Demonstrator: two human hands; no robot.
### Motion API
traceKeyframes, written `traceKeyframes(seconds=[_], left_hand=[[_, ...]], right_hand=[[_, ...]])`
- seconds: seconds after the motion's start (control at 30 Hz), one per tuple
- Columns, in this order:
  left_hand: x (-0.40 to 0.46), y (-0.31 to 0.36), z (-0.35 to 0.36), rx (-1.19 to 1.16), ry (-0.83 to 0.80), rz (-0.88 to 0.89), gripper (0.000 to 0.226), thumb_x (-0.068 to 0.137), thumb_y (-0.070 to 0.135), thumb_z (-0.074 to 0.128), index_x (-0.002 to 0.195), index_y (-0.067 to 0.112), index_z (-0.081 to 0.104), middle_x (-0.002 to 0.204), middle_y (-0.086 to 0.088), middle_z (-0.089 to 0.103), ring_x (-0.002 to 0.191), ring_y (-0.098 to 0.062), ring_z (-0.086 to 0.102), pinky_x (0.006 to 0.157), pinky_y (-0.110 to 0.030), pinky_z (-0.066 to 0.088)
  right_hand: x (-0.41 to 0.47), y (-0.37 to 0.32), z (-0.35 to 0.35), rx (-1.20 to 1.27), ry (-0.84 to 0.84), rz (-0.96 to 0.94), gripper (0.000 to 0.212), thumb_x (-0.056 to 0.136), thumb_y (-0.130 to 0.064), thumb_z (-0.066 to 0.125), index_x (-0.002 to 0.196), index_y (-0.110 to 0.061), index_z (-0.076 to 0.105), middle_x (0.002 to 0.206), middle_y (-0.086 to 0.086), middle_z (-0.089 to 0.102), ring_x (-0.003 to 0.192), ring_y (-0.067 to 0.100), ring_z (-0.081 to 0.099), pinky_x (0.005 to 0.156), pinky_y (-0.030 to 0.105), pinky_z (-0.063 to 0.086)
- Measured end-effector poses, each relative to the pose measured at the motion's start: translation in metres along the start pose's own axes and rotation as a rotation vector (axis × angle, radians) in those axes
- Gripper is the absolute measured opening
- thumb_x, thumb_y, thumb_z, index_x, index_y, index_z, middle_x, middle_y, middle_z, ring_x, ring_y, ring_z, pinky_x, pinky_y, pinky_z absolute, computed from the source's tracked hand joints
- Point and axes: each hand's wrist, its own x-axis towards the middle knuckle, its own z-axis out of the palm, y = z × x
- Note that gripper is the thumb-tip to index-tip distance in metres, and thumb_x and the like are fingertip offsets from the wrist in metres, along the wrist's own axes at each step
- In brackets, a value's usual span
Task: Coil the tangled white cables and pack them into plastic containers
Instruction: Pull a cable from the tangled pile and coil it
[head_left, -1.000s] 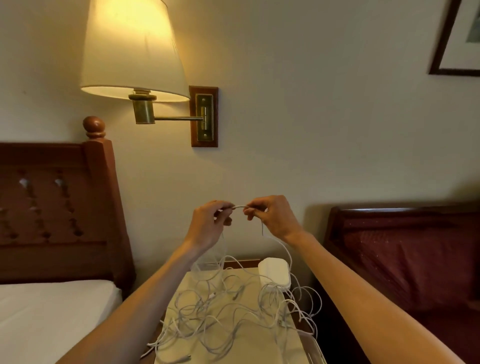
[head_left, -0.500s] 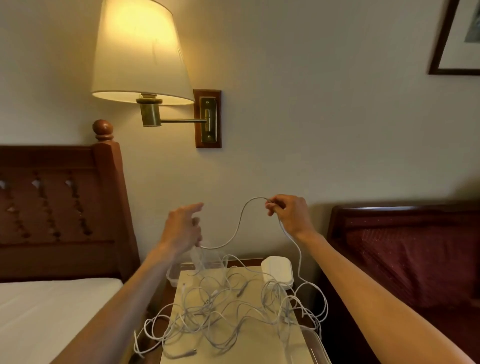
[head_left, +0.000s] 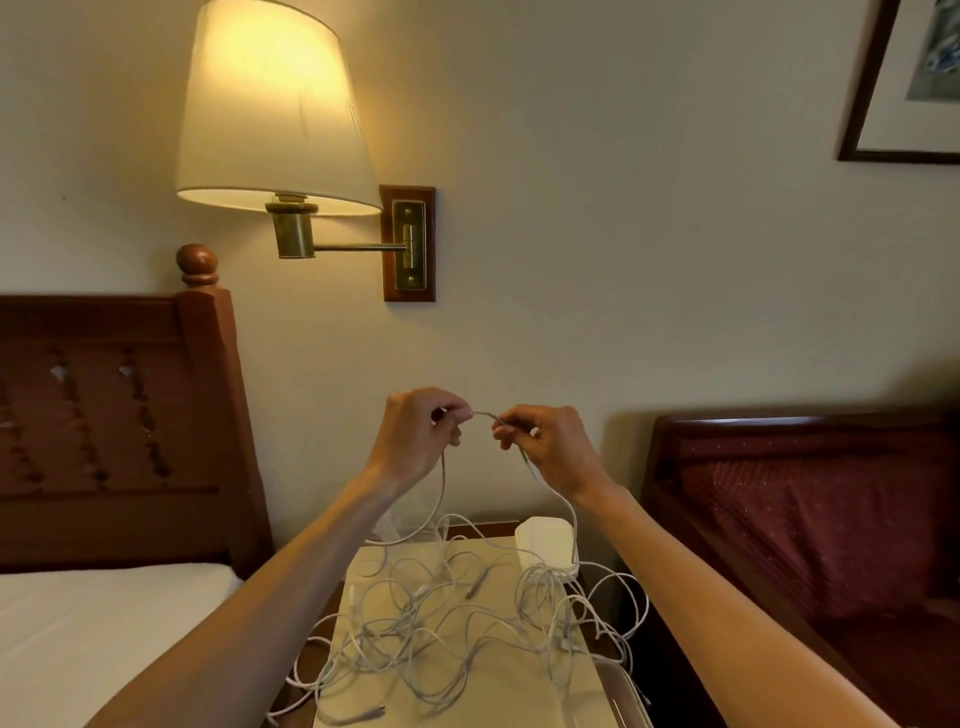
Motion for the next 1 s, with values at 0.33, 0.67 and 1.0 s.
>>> traceKeyframes(seconds=[0.33,0.67,1.0], left_hand=[[-0.012,-0.045,-0.069,0.217,-0.008,-0.476,0.028,0.089,-0.002,0.058,0.109,0.013,0.071,0.114,-0.012,0.069,0.106,-0.026,0.064,0.093,-0.035,0.051],[-0.010,0.020,-0.007,-0.318,-0.239,-0.295,0.025,0.104,0.017,0.040,0.117,0.009,0.060,0.090,-0.005,0.065,0.080,-0.015,0.065,0.085,-0.045,0.055],[0.004,0.007,-0.039,-0.378,0.060,-0.449,0.024,0.101,0.020,0.045,0.081,0.018,0.059,0.068,0.004,0.047,0.056,-0.011,0.039,0.052,-0.026,0.031]], right_hand=[[-0.021,0.046,-0.005,0.147,0.079,0.375,0.018,0.102,-0.016,0.046,0.088,-0.021,0.057,0.064,-0.002,0.058,0.053,0.008,0.053,0.059,0.028,0.047],[0.040,-0.029,-0.013,0.054,0.100,-0.045,0.012,0.099,-0.018,0.052,0.101,-0.012,0.062,0.094,0.000,0.069,0.084,0.011,0.064,0.074,0.026,0.053],[-0.004,0.005,-0.006,0.246,-0.208,0.228,0.031,0.104,-0.026,0.041,0.081,-0.016,0.060,0.065,-0.010,0.051,0.058,0.003,0.044,0.060,0.020,0.038]])
